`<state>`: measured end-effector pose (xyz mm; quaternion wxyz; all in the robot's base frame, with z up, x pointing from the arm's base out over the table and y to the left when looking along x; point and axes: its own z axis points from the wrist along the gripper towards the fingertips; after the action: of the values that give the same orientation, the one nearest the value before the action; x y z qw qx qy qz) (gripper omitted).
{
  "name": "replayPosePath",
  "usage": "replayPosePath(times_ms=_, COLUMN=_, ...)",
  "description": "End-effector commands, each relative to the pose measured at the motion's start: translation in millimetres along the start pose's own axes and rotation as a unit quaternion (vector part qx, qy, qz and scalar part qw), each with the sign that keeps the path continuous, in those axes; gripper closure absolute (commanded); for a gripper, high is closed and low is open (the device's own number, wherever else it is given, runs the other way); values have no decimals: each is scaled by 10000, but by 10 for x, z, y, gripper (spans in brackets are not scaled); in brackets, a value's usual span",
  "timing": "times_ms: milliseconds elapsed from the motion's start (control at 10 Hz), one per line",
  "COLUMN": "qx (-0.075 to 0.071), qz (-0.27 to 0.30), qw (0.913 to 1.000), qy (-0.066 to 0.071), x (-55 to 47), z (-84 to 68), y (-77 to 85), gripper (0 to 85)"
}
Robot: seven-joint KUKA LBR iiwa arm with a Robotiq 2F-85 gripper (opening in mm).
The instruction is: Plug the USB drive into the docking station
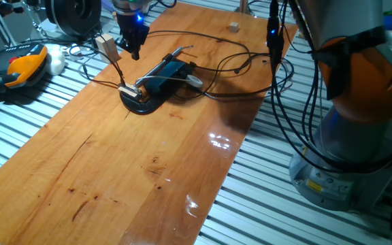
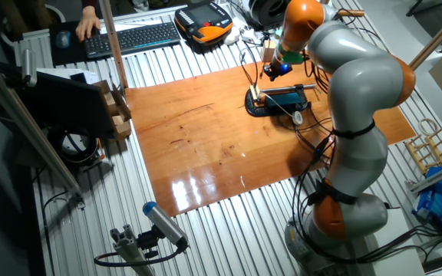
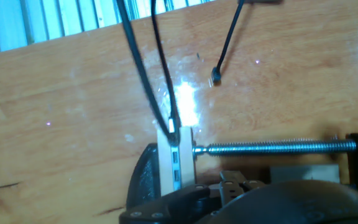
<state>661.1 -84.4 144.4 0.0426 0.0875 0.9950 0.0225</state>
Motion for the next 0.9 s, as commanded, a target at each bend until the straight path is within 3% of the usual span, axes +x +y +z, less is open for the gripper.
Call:
replayPosePath(times_ms=0, qx=-4, qz=-5, qw=10000, qy=6, x=-22, z=27, y=-8, gripper=850)
replayPosePath(times_ms=500, qx=-17, qz=43, qw=10000, qy=63, x=-79, z=171, y=6, gripper=850)
replayPosePath(times_ms=800, qx=-39, qz=-147, qw=9998, qy=128, x=-214, z=173, y=-31, gripper=850)
